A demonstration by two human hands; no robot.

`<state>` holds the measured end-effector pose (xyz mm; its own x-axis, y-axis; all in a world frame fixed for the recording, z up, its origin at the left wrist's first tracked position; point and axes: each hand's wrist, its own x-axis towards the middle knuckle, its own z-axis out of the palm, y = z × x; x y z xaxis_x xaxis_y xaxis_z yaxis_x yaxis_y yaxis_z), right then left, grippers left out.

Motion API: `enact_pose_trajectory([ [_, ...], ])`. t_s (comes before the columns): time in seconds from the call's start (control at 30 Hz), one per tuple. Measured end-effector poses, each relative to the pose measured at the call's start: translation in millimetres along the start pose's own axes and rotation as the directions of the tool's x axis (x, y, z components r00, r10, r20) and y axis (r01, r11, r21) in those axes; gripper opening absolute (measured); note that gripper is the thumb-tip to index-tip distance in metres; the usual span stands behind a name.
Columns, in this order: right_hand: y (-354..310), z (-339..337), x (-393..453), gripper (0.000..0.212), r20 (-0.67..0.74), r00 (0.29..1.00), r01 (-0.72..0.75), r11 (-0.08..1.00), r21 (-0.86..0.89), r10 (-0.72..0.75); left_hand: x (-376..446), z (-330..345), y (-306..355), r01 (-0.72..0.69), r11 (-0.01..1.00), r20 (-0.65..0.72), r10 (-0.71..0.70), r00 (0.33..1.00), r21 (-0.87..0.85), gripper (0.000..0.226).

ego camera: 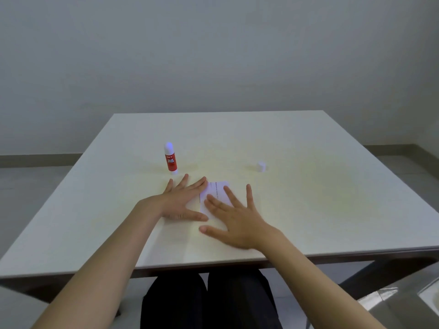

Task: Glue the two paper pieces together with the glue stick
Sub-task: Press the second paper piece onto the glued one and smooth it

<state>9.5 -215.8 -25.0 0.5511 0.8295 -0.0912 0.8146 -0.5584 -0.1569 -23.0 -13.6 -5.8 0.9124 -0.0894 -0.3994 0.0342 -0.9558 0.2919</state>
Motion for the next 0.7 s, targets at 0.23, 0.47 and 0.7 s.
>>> enact_pose_trajectory([
  [0.23, 21.3, -14.1, -14.7, 0.073, 0.088, 0.990, -0.112, 0.992, 0.061, 0.106, 1.9, 0.2, -1.6, 0.001, 1.000, 0.010, -0.002, 1.000, 0.020, 0.104],
  [0.47, -0.2, -4.1, -31.2, 0.084, 0.133, 0.989, 0.050, 0.996, 0.074, -0.060, 3.3, 2.0, -3.9, -0.009, 1.000, 0.006, 0.009, 1.000, 0.021, 0.104],
  [0.7, 27.2, -18.4, -23.9, 0.072, 0.153, 0.978, -0.147, 0.988, 0.045, 0.139, 2.3, 0.6, -2.9, 0.002, 1.000, 0.015, -0.002, 1.000, 0.017, 0.104],
])
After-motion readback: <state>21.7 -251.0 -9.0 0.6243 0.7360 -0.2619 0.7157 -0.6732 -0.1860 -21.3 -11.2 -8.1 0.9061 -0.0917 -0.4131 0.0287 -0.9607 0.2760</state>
